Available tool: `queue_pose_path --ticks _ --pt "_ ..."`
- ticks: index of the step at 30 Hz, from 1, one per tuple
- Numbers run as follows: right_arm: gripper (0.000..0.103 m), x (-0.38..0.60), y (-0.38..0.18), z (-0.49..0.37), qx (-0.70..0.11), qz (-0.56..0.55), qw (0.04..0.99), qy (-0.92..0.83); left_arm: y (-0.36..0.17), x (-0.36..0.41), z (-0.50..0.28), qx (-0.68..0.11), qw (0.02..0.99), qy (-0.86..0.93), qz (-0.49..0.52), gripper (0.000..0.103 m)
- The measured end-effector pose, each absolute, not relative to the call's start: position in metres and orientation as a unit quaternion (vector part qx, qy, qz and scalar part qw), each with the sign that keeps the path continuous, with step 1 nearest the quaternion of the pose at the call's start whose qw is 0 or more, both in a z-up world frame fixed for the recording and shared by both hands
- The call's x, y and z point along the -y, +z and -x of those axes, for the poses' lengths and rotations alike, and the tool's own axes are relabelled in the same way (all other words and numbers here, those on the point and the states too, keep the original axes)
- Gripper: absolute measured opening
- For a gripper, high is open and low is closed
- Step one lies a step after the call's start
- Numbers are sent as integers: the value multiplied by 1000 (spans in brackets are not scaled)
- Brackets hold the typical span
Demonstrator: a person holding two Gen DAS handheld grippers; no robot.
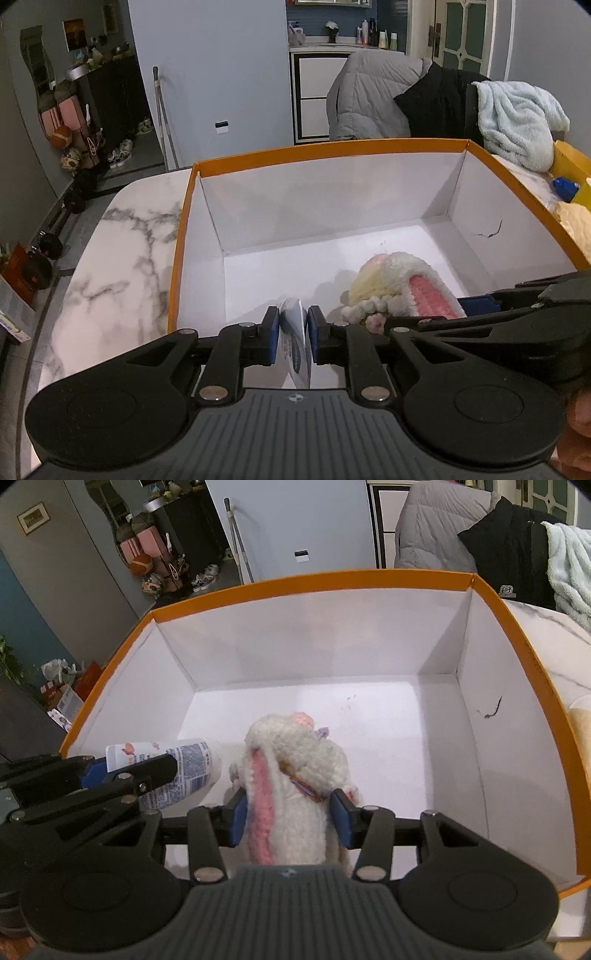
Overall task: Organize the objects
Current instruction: 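Open both grippers to drop the tube and bunny into the box, then grasp the orange crocheted fruit with the left gripper while the right grasps the white plush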
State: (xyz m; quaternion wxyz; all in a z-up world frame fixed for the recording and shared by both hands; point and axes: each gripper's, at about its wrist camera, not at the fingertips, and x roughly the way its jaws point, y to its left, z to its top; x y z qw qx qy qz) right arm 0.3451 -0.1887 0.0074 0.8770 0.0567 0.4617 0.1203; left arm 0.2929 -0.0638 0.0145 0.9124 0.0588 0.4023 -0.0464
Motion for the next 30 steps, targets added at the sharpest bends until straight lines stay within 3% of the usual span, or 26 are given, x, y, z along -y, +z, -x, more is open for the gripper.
queue_pose_path --ticks 4,5,9,12,30 --pt "53 192 10 -342 -454 -55 882 118 17 64 -291 -398 915 -43 -59 26" --pt "54 193 11 -341 -450 -58 883 117 18 64 -290 -394 916 -41 -59 31" --pt "60 204 18 -338 -438 -76 890 103 27 62 -285 -372 926 -13 -64 69" --pt "66 214 22 -335 -430 -93 892 103 33 58 -281 -363 930 -20 -53 80" --pt "73 230 65 -278 -379 -97 912 127 65 47 -233 -324 945 -35 -19 85"
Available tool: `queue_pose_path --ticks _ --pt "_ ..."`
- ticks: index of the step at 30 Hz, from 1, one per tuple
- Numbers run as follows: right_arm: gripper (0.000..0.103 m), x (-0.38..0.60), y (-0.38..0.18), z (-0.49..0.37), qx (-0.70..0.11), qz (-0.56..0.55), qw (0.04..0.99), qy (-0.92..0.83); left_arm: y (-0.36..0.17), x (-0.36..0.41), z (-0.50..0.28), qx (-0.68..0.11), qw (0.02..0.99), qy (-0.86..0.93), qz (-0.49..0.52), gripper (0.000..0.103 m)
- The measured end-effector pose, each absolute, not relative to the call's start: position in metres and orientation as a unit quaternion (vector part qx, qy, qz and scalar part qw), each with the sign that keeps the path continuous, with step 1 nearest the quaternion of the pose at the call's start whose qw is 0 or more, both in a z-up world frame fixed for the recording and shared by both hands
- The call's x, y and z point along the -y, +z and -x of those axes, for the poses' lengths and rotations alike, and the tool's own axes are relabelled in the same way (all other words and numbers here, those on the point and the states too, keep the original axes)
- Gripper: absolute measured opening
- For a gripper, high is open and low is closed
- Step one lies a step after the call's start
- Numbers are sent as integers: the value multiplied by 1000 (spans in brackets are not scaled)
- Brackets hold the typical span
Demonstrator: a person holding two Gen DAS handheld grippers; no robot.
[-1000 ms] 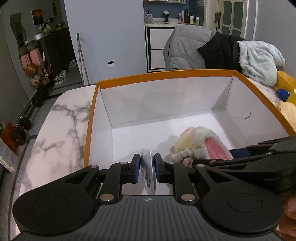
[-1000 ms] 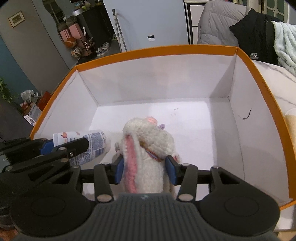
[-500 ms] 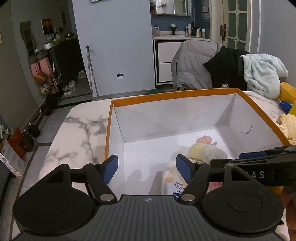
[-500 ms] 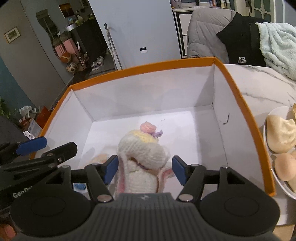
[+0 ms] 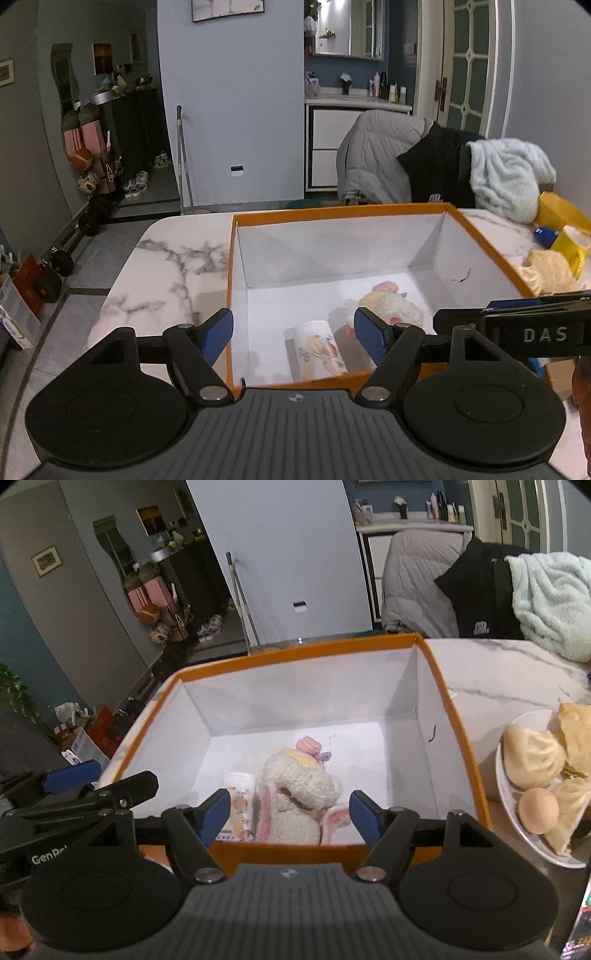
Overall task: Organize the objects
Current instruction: 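Grasp the orange crocheted fruit with the left gripper while the right grasps the white plush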
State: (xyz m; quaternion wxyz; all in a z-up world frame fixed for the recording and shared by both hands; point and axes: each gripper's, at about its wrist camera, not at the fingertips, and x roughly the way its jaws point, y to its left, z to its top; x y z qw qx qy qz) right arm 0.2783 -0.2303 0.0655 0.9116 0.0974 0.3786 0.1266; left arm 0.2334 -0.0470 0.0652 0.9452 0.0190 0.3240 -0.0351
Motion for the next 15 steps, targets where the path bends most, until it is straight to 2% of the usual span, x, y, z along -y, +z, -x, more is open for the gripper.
queue_pose_path --ticks 8,15 --pt "76 245 74 -231 -351 -114 920 133 75 18 -193 -299 952 -28 53 87" --pt "77 254 52 -177 -339 -117 925 124 54 -11 -154 -297 949 14 107 87"
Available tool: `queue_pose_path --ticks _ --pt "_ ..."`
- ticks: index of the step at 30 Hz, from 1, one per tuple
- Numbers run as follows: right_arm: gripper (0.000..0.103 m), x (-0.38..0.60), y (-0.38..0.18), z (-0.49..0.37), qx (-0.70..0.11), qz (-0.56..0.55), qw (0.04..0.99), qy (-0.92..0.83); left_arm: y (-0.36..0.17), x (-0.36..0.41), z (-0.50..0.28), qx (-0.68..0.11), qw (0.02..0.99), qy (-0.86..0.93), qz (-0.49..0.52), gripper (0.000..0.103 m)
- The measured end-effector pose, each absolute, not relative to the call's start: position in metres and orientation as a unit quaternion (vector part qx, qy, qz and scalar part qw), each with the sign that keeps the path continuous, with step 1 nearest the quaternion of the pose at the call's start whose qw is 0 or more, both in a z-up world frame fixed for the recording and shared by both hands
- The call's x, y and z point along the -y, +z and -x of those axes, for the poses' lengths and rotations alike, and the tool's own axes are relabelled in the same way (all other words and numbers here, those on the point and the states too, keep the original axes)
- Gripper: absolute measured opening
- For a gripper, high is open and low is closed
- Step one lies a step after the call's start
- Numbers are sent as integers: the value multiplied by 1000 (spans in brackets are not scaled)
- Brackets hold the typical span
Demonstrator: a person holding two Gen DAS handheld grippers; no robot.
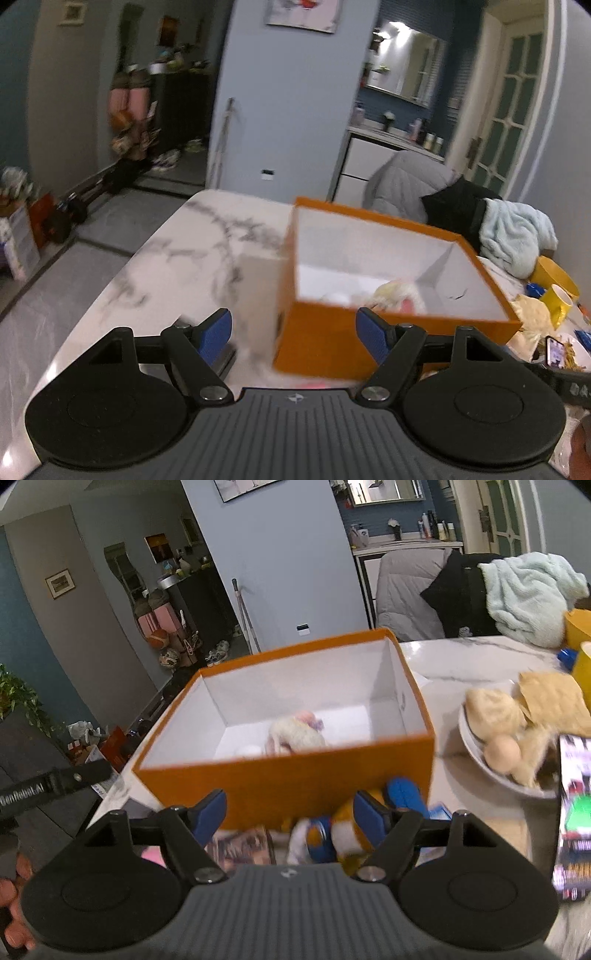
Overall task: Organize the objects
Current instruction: 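Grasp the orange crocheted fruit with the left gripper while the right grasps the white plush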
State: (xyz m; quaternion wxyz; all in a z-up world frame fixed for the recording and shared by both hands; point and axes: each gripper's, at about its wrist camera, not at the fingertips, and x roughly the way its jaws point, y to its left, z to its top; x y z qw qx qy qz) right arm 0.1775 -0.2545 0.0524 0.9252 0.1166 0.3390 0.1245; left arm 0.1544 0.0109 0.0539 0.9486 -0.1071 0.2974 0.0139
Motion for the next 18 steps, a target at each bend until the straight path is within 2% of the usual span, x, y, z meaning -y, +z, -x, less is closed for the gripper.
queue_pose_path --ticks 9,18 --pt "78 259 18 -119 -322 -77 938 98 6 -26 -117 -331 935 42 122 87" --pt "82 261 -5 -96 -313 -41 945 88 -17 -25 -79 -317 939 57 124 87"
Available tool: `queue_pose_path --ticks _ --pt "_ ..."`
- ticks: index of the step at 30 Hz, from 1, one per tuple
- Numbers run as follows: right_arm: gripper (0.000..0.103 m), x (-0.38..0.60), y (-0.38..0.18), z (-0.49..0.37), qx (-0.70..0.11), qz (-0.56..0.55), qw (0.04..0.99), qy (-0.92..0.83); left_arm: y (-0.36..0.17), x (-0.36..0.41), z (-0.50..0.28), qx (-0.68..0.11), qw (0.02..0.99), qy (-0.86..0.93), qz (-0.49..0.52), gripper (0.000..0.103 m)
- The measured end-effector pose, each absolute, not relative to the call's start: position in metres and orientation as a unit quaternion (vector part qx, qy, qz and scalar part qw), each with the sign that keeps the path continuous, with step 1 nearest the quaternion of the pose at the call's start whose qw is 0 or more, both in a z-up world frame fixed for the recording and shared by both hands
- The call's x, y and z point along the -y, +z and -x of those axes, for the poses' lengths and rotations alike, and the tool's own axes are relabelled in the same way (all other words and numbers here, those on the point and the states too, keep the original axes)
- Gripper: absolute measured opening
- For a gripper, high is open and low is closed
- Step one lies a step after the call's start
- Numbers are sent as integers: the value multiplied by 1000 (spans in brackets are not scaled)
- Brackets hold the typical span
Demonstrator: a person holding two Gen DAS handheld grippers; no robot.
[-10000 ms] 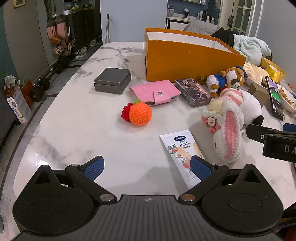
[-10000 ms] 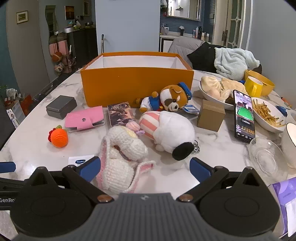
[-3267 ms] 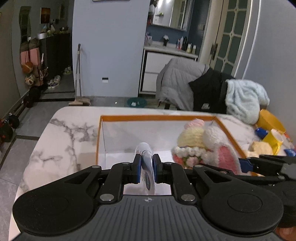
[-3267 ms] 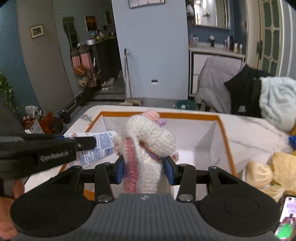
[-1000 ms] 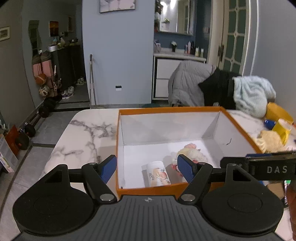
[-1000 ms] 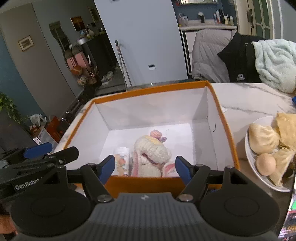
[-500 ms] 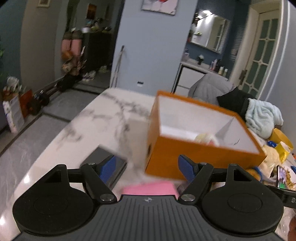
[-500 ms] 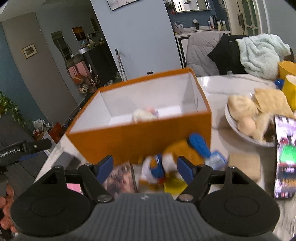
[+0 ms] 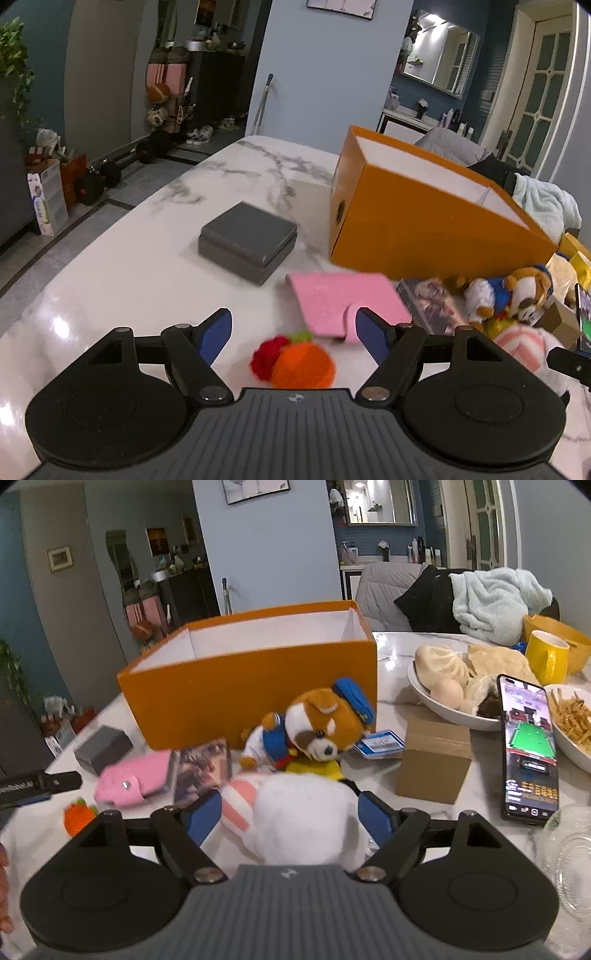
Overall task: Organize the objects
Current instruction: 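Grasp the orange crocheted fruit with the left gripper while the right grasps the white plush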
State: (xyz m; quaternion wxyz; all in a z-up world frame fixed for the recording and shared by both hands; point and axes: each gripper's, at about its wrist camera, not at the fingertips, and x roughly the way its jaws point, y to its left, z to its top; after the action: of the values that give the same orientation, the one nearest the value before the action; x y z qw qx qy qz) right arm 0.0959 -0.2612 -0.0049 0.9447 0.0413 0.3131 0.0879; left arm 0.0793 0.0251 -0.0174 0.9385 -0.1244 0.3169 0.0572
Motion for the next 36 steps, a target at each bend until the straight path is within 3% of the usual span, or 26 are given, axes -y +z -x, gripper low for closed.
queue_pose_path --ticks 13,21,32,36 --pt "82 268 -31 -90 -334 -44 938 78 -29 -24 -72 -325 938 65 103 87" --pt "58 258 -38 -83 -344 -4 936 76 -35 -19 -76 -327 939 55 90 86" --pt "57 247 -33 -50 -374 -9 918 134 -41 -12 -79 -347 933 38 83 85" --pt "61 239 -33 -39 -382 1 912 150 -43 -10 -80 -350 933 36 80 85"
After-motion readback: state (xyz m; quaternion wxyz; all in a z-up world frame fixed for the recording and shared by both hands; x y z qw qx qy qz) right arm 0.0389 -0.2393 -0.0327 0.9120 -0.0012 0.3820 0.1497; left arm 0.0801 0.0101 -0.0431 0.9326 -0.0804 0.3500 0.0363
